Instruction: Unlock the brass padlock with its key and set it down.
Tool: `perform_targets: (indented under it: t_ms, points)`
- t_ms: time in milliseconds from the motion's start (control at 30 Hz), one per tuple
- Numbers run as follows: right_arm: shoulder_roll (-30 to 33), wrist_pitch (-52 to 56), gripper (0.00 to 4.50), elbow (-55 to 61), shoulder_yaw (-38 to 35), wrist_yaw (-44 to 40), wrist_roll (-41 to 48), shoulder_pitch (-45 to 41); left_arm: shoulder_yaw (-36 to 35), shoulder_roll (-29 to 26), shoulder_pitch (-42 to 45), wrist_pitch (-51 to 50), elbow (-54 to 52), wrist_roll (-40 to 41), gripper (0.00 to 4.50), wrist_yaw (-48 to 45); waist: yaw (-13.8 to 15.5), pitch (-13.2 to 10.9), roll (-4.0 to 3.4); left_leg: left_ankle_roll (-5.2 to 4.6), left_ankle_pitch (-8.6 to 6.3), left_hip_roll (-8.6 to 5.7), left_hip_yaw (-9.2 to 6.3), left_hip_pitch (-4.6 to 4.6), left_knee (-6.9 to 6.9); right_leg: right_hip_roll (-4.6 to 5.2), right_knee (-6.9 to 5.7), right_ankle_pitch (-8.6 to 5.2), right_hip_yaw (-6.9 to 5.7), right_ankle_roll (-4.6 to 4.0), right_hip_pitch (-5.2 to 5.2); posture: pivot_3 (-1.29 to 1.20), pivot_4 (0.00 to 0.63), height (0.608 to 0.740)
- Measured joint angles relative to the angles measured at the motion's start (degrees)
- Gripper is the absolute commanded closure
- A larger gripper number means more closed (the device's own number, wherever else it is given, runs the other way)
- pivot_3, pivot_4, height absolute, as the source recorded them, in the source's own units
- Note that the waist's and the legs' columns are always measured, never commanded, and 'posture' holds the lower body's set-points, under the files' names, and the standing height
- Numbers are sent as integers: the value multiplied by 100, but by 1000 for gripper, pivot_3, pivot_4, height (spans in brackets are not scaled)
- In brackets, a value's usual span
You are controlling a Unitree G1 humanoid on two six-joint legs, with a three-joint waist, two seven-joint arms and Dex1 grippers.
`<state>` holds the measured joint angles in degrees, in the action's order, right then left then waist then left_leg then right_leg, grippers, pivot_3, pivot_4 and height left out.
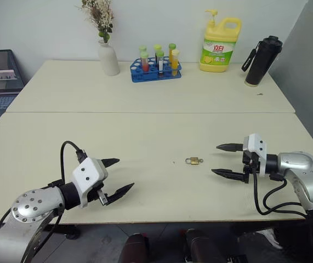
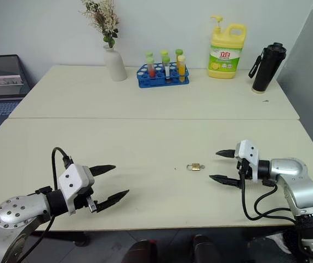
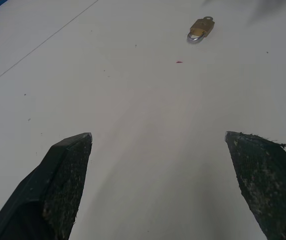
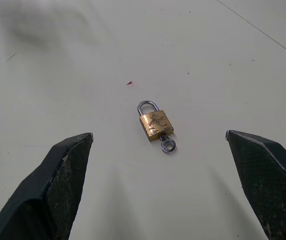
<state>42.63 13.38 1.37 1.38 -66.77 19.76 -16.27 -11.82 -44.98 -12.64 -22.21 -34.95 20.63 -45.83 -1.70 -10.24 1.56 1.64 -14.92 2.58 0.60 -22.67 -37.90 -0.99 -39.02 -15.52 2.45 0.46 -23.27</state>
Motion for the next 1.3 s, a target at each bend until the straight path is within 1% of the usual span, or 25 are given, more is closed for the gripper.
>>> perform_targets:
  t_ms: [300, 567, 767, 1100, 1167, 1233, 1300]
  points:
    - [0, 22, 12, 65, 0, 7, -2, 12, 4, -2, 208, -162, -69, 201, 50, -24, 0, 0, 0, 0, 0, 0, -1, 0, -1, 0, 0, 0, 0, 0, 0, 0, 150, 740]
    - [92, 50, 12, 117, 0, -38, -66, 120, 17, 1, 348, -152, -127, 490, 50, -256, 2, 0, 0, 0, 0, -1, 1, 0, -1, 0, 0, 0, 1, 0, 0, 0, 150, 740]
    - [156, 68, 12, 117, 0, 62, -181, 214, 62, -46, 290, 213, -110, 243, 50, -405, 2, 0, 0, 0, 0, -1, 0, 0, -1, -1, -1, 0, 1, 0, 0, 0, 150, 740]
    - [310, 41, 12, 116, -29, 70, -206, 352, 135, 5, 295, 492, 154, 197, 50, -564, 2, 0, 0, 0, 0, -1, 1, 1, -2, -1, -1, 0, 0, 0, 0, 0, 150, 740]
    - [305, 32, 12, 117, -30, 109, -208, 407, 148, 18, 391, 503, 275, 186, 50, -564, 2, 0, 0, 0, 0, -1, -1, 0, -2, -1, -1, 0, -1, 0, 0, 0, 150, 740]
    - [295, 16, 12, 147, -55, 201, -215, 494, 285, 56, 722, 621, 519, 9, 50, -473, 5, 0, 0, 0, 0, -3, -1, 0, -4, -2, -2, 1, -1, 1, 0, 0, 150, 740]
    - [325, 41, 12, 400, -158, 274, -194, 722, 585, 222, 1258, 653, 689, -195, 50, -351, 54, 0, 0, 0, 0, -8, -1, -6, -9, -4, -1, 1, -6, 3, 3, 0, 150, 740]
